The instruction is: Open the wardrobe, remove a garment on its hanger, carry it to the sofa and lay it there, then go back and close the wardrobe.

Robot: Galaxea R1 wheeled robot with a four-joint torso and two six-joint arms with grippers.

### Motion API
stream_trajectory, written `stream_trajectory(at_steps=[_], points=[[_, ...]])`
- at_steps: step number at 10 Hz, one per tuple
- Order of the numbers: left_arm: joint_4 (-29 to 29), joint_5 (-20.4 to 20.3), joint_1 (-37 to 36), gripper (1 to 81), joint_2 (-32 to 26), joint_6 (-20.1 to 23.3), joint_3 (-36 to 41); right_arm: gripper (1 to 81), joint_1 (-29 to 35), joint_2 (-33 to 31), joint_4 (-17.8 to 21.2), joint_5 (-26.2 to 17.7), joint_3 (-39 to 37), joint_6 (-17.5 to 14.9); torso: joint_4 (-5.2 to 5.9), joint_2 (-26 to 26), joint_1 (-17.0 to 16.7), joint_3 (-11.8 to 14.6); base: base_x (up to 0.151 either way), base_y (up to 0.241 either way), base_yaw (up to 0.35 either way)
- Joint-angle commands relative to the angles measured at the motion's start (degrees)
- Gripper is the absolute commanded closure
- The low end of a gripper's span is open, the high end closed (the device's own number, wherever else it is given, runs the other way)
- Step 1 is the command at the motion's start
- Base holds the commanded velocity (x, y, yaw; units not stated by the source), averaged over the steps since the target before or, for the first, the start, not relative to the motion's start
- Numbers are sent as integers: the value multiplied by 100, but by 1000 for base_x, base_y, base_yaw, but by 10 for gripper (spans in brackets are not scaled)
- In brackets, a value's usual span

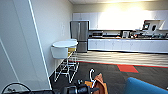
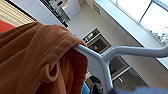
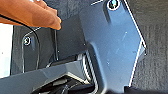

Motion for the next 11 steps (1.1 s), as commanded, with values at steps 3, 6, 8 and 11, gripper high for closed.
stream_trajectory(at_steps=[3,6,8,11], points=[[218,-565,-915,811,164,65,321,10,240,42,43,-303,36,-4,0,0,0,0,0,0,-243],[218,-565,-915,811,164,56,347,10,240,51,43,-303,36,-4,0,0,0,0,0,0,-243],[200,-565,-906,811,190,56,347,10,231,51,43,-242,36,-4,0,0,0,0,0,0,-244],[218,-565,-870,811,217,56,339,10,240,42,52,-242,36,4,0,0,0,0,0,0,-243]])
